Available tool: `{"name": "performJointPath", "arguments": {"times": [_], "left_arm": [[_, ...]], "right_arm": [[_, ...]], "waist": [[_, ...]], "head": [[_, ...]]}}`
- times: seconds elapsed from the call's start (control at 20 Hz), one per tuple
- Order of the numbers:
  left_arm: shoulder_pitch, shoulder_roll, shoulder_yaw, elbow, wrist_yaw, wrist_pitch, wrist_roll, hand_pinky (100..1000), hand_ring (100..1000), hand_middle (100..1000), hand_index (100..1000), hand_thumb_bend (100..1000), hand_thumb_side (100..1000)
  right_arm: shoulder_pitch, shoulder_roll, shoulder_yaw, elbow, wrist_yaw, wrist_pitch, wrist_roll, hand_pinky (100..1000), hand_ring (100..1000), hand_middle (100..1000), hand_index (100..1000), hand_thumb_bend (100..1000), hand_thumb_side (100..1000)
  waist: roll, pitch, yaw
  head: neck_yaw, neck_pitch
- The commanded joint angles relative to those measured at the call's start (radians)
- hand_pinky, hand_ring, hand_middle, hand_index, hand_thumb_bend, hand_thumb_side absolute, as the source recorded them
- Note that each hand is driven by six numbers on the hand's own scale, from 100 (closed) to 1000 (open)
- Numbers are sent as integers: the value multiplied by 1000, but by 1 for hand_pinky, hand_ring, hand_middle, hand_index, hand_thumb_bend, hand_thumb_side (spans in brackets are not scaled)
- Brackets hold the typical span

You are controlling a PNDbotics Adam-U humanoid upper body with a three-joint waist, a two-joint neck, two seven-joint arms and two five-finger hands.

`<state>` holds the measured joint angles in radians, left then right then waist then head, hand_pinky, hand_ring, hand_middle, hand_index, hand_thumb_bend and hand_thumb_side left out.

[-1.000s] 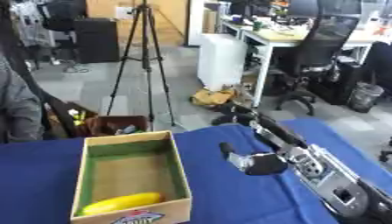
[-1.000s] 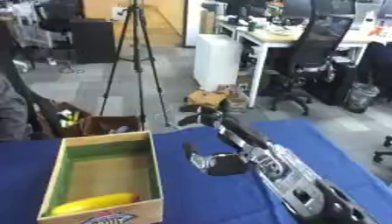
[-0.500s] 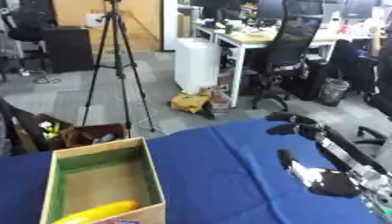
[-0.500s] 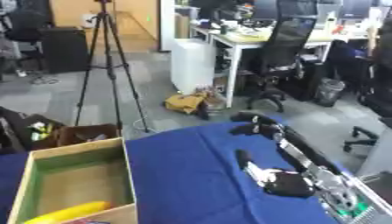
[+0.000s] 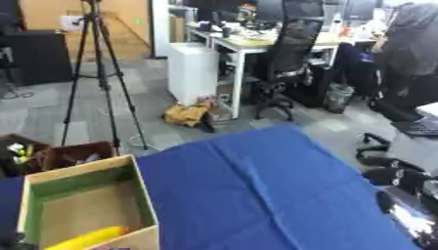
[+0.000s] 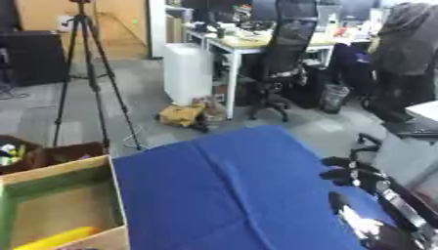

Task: Pick up objects on the table and place them in the box.

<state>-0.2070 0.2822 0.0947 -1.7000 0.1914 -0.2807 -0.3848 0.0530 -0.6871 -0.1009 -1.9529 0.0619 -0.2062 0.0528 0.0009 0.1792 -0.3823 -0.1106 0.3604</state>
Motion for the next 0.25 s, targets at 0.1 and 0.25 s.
{"name": "performJointPath", "arguments": {"times": [0.1,0.25], "left_arm": [[-1,33,17,-6,-13,1,12,709,516,478,706,223,919],[2,37,16,-3,-19,2,13,709,516,479,706,222,920]], "right_arm": [[76,50,-42,-35,68,4,-13,798,1000,872,798,100,644],[151,99,-62,-45,114,3,-28,796,1000,870,798,100,642]], "waist": [[-12,-13,-28],[-20,-15,-44]], "head": [[27,10],[32,18]]}}
